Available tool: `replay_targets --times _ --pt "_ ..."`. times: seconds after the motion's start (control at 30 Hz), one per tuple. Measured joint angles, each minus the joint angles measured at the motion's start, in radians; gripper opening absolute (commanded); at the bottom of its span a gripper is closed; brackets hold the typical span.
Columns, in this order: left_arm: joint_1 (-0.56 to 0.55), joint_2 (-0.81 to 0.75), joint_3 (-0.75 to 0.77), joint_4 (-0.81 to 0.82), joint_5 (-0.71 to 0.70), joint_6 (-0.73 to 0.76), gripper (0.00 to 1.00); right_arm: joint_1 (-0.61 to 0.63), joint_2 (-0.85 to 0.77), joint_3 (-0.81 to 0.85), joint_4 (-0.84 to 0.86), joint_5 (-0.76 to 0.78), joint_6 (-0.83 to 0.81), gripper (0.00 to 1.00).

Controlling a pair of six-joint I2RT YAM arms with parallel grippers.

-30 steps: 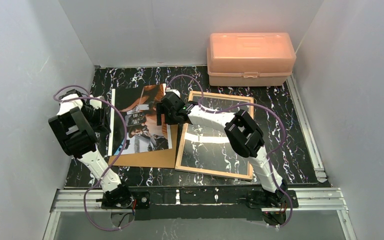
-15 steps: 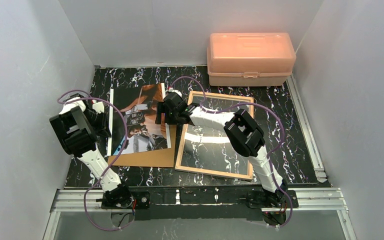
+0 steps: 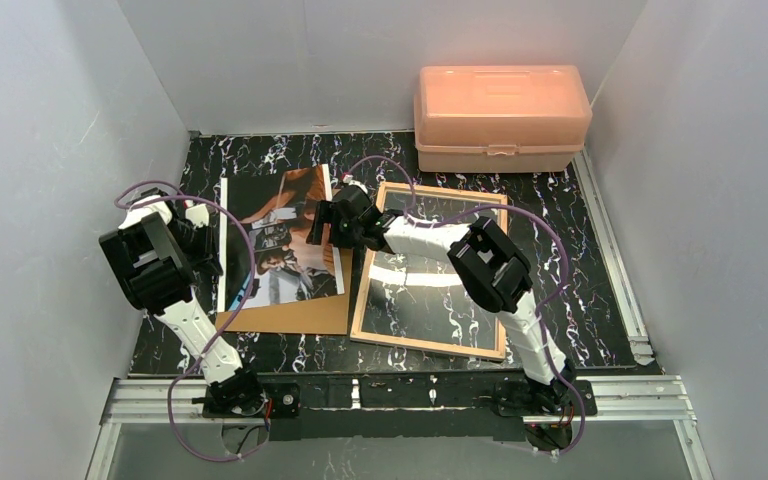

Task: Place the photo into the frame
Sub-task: Pick up the photo at the center of the board.

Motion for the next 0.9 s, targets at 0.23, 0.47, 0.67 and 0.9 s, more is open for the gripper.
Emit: replay_targets --times 0.23,0.47,0.67,0.9 --pt "-0.014 -0.002 -0.008 -0.005 0.017 0.000 0.08 -0.021 -0.026 -0.087 0.117 -0.049 0.074 0.93" --pt "-0.029 -0.003 -0.012 -0.013 0.023 0.000 0.08 -0.037 -0.093 -0.257 0.286 -0.139 0.181 0.93" --pt "-0.038 -0.003 -0.018 -0.017 0.042 -0.001 0.07 -0.036 -0.135 -0.343 0.338 -0.201 0.239 0.92" --pt "-0.040 -0.003 -0.020 -0.018 0.045 0.000 0.06 -0.033 -0.195 -0.447 0.399 -0.234 0.294 0.92"
